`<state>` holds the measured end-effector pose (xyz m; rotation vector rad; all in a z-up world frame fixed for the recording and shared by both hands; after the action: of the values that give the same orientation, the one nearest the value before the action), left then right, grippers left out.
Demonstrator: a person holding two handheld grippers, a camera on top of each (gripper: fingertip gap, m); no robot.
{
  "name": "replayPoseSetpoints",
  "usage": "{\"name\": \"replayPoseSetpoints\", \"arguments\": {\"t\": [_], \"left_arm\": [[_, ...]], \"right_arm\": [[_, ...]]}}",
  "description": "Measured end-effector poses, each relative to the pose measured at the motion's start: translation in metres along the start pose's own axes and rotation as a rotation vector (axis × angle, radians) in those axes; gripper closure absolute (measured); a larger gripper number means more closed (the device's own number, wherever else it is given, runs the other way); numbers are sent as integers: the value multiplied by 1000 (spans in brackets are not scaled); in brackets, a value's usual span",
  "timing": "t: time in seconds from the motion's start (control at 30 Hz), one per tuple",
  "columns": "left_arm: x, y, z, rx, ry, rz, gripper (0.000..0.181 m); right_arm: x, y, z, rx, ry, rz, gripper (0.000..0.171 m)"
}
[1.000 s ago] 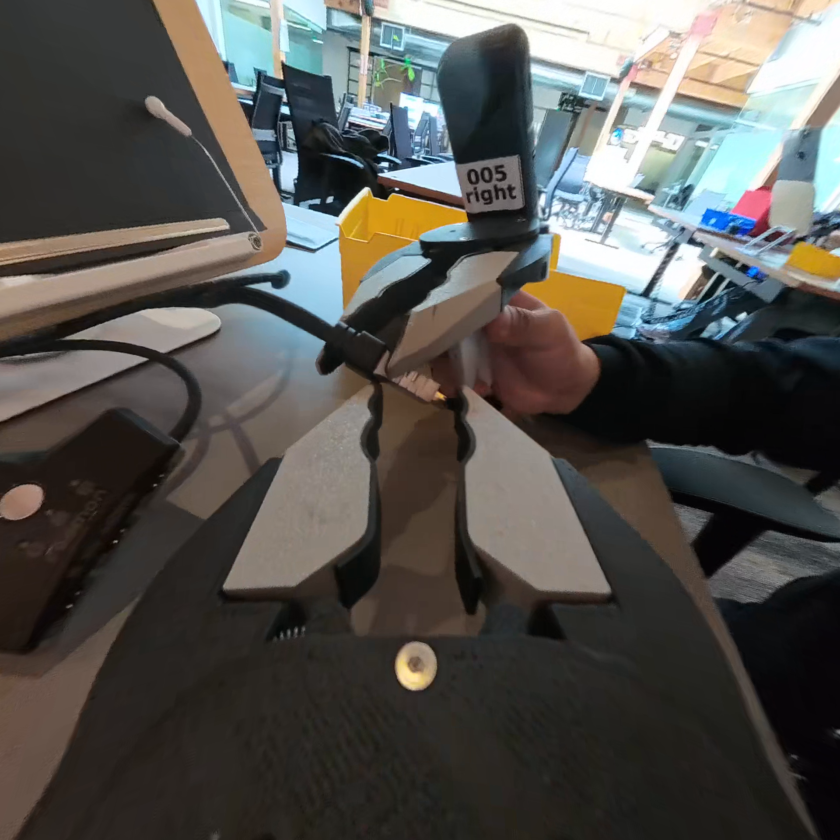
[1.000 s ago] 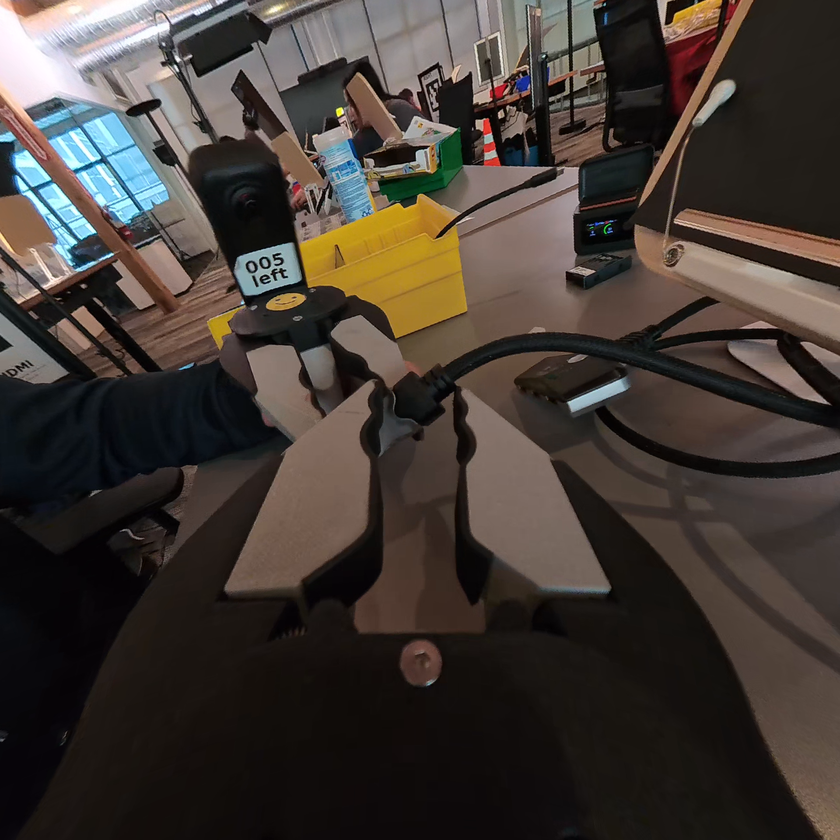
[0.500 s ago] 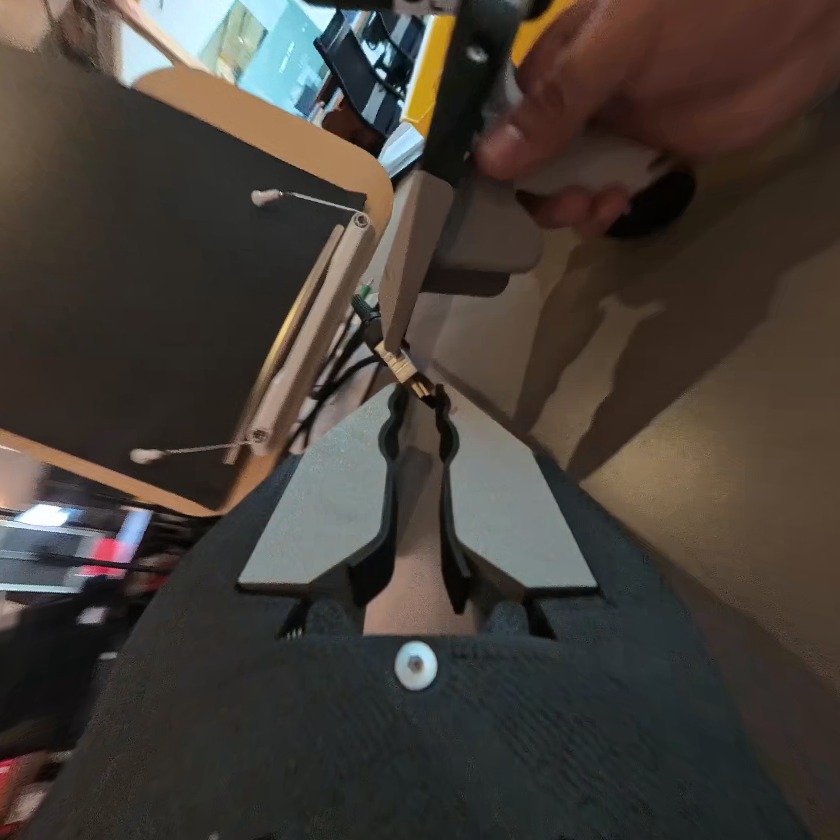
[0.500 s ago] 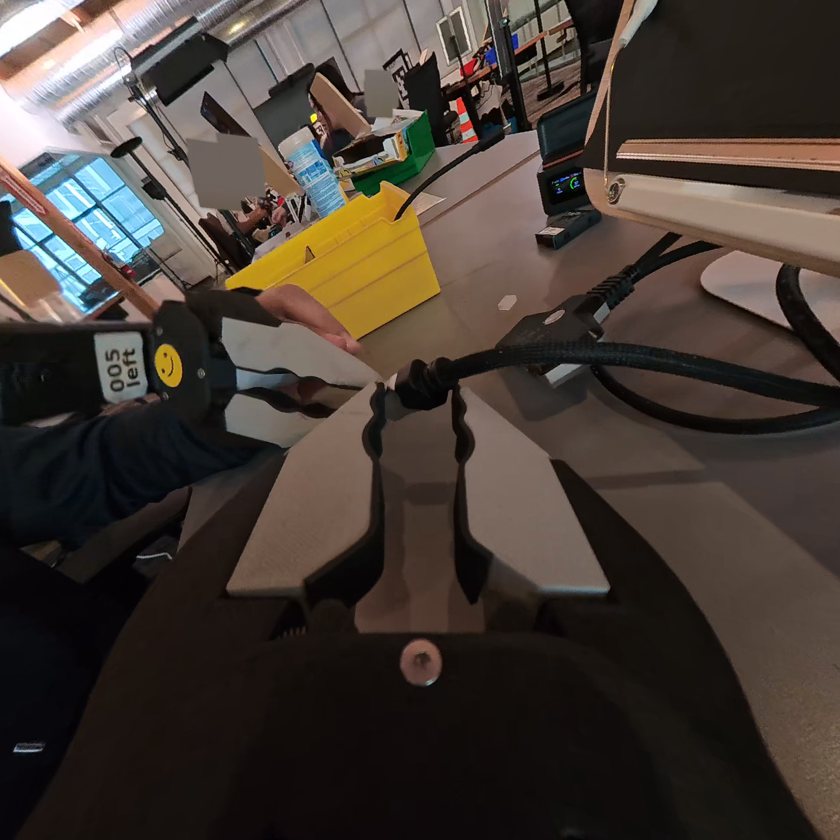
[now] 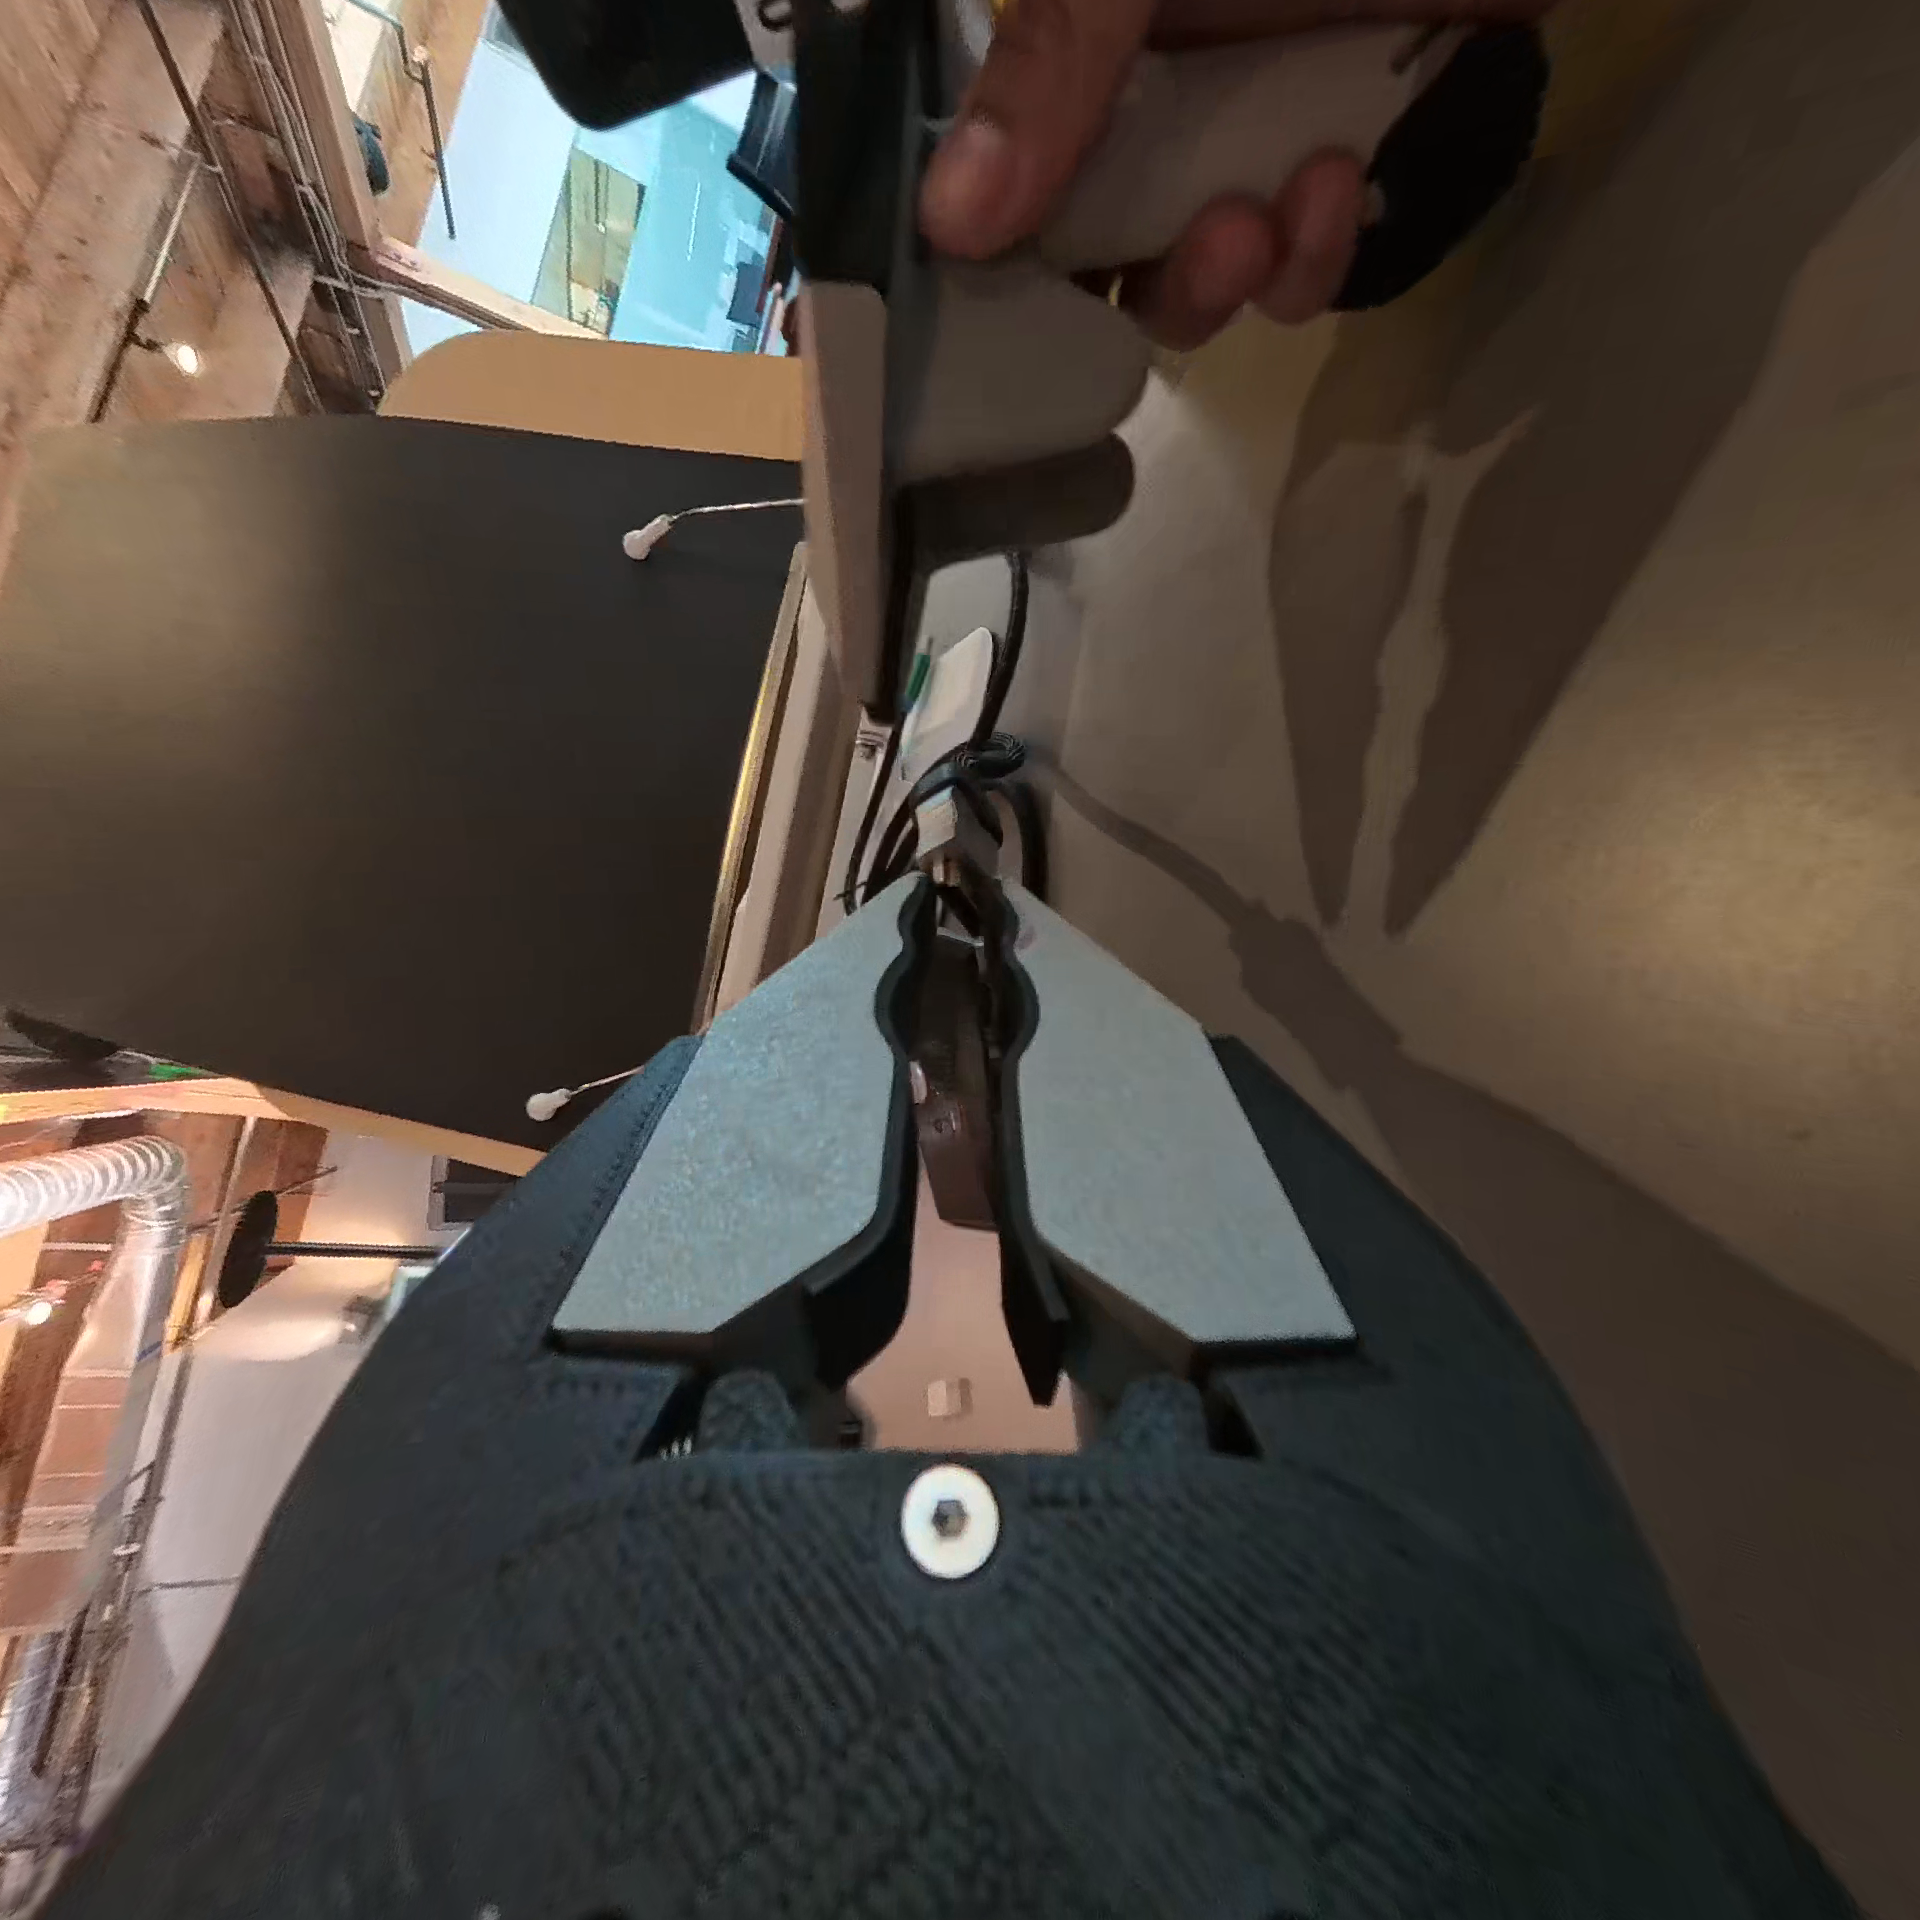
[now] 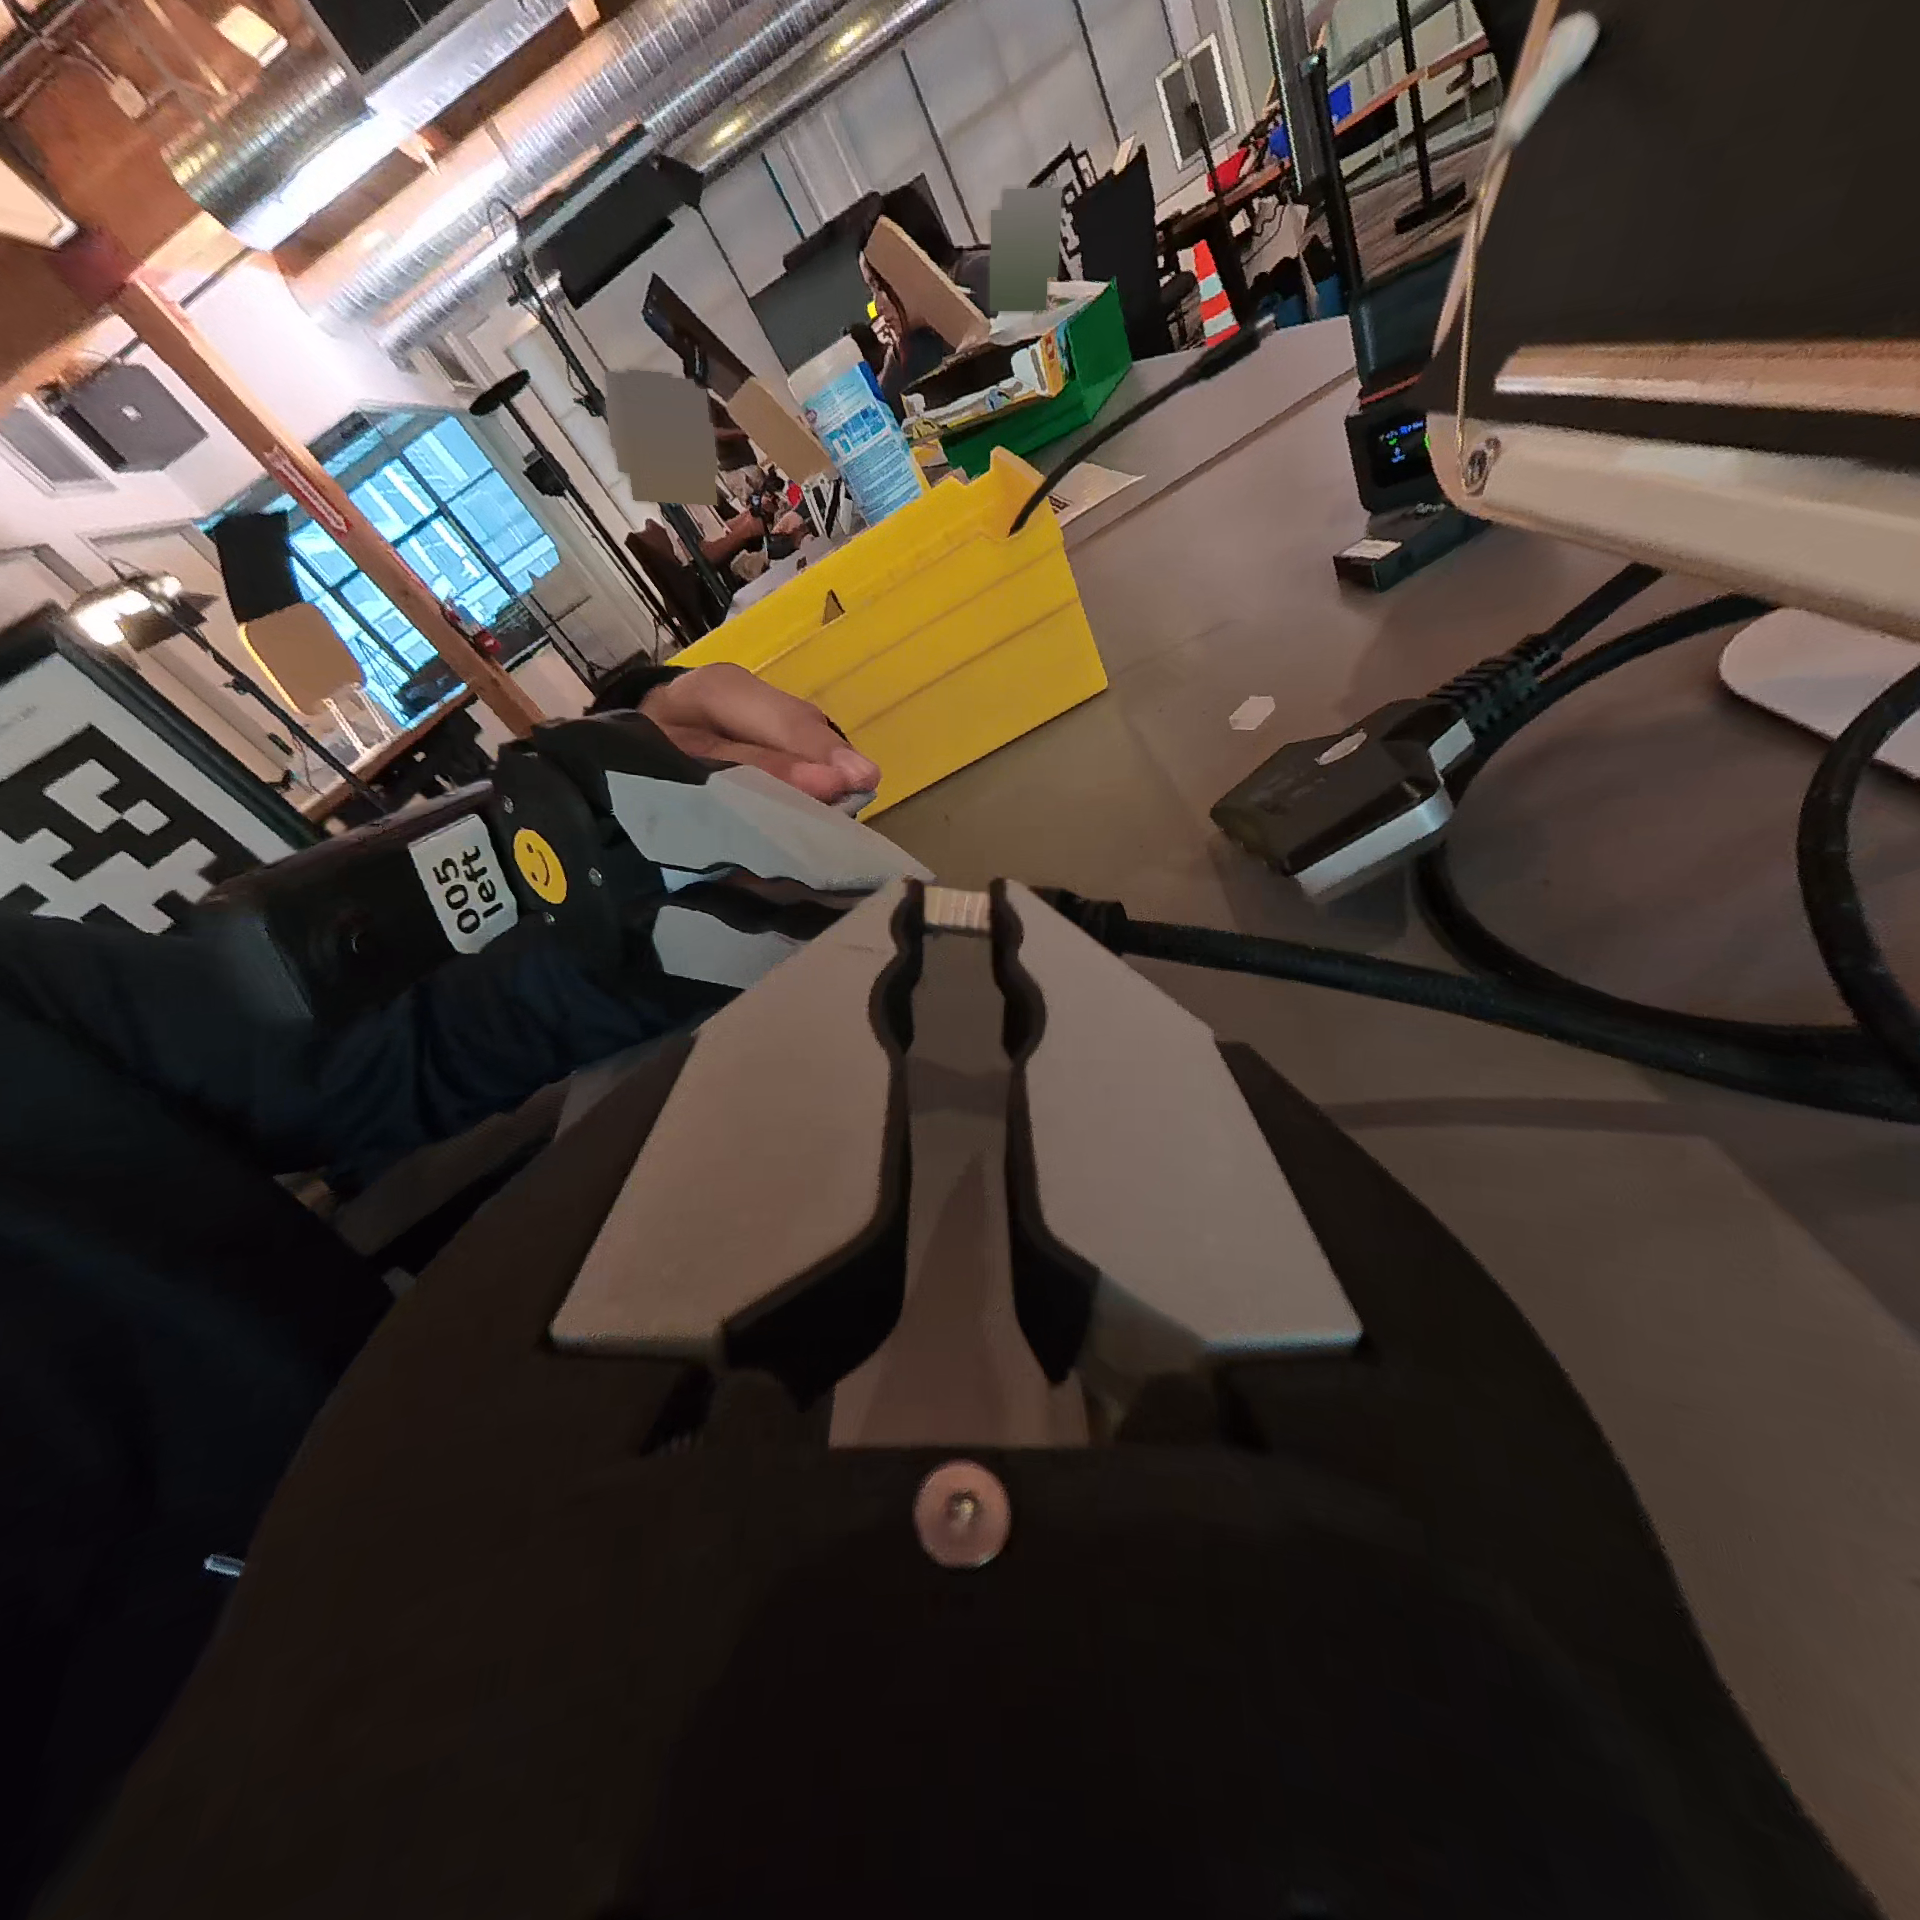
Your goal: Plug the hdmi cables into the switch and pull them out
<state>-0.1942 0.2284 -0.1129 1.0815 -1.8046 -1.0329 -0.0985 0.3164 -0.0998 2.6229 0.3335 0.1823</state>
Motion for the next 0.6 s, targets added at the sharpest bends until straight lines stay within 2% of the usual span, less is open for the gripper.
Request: {"name": "replayPoseSetpoints", "arguments": {"t": [0.13, 0.3, 0.47, 0.6], "left_arm": [[6, -2, -3, -65, -40, 11, 175], [19, 2, -21, -24, -181, 10, 176], [37, 8, -45, 66, -334, 60, 178], [54, 12, -64, 50, -426, 54, 177]], "right_arm": [[4, 1, 0, 118, 101, 51, 130], [0, 7, 5, 252, 181, 54, 115], [6, 25, -4, 252, 110, -115, 102], [10, 45, 5, 184, 199, -369, 109]]}}
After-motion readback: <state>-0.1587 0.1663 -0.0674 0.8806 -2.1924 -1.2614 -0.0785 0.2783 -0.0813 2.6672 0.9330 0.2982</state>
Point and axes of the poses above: each gripper's, where its closed fingertips meet, x back along the fingers, z out of its underside, y = z × x across the jaws, the point moved 6 cm from there along x, back along the fingers, and after that the axes turned 1 degree about -z, right-handed, at the moved point
